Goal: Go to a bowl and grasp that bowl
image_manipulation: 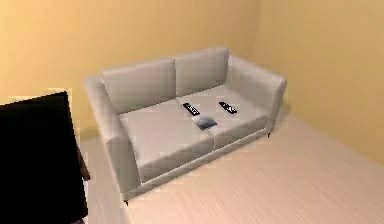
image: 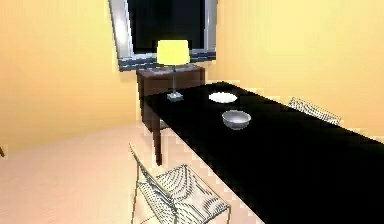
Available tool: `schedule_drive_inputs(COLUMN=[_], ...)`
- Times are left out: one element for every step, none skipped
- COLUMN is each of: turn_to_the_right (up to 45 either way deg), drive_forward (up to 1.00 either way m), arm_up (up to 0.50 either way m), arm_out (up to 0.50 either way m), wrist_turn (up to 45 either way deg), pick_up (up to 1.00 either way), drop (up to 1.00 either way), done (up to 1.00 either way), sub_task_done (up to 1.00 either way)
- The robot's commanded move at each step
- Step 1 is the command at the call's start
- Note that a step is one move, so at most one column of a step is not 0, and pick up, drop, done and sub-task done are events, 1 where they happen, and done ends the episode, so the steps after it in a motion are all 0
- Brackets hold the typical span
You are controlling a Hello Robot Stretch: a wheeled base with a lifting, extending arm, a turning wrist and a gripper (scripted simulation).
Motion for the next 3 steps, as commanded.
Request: schedule_drive_inputs(turn_to_the_right=[-45.0,-27.0,45.0], drive_forward=[0.00,0.00,0.00], arm_up=[0.00,0.00,0.00], arm_out=[0.00,0.00,0.00], wrist_turn=[0.0,0.0,0.0], pick_up=[0.00,0.00,0.00], drop=[0.00,0.00,0.00], done=[0.00,0.00,0.00], sub_task_done=[0.00,0.00,0.00])
